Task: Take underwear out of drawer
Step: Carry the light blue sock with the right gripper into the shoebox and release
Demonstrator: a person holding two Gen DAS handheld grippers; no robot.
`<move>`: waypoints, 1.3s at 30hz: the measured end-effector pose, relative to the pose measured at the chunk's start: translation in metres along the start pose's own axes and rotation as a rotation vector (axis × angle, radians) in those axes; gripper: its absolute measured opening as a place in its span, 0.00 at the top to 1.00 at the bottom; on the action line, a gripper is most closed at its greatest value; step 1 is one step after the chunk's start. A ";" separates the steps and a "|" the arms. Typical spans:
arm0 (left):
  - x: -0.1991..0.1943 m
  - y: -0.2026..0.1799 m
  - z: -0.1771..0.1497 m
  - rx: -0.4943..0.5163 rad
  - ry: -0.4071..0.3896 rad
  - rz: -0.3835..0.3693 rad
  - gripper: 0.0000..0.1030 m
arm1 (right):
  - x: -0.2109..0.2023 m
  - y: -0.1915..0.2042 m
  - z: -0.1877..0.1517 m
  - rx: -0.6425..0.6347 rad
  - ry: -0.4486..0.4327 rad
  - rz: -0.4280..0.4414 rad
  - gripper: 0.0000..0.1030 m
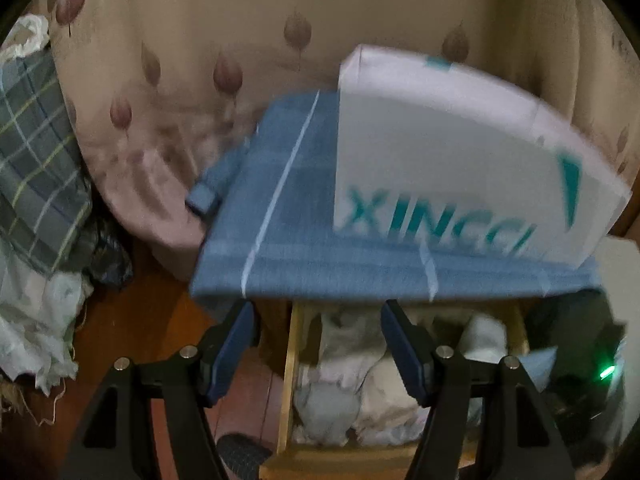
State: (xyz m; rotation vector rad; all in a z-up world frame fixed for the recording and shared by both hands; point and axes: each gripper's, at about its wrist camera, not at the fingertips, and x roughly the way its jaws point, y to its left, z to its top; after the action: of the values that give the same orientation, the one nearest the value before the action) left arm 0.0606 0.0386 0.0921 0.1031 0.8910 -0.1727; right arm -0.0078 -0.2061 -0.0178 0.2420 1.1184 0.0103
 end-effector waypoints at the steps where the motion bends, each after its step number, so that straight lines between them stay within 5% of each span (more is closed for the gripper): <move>1: 0.007 0.000 -0.005 -0.001 0.015 0.002 0.34 | -0.005 0.000 0.001 -0.009 -0.013 -0.003 0.38; 8: 0.045 0.011 -0.046 0.002 0.062 0.059 0.34 | -0.044 -0.003 0.012 -0.009 -0.042 0.018 0.38; 14: 0.065 0.032 -0.066 -0.144 0.150 -0.019 0.34 | -0.096 0.001 0.032 -0.041 -0.102 0.027 0.38; 20: 0.053 0.031 -0.060 -0.115 0.072 0.042 0.34 | -0.150 0.007 0.059 -0.063 -0.168 0.038 0.38; 28: 0.053 0.038 -0.058 -0.150 0.103 0.019 0.34 | -0.217 0.025 0.128 -0.105 -0.303 0.009 0.38; 39: 0.057 0.050 -0.057 -0.211 0.130 -0.015 0.34 | -0.160 0.029 0.208 -0.057 -0.163 -0.059 0.37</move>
State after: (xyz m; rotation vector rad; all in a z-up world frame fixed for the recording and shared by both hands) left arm 0.0611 0.0904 0.0129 -0.0898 1.0350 -0.0857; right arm 0.1103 -0.2378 0.2161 0.1562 0.9613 -0.0295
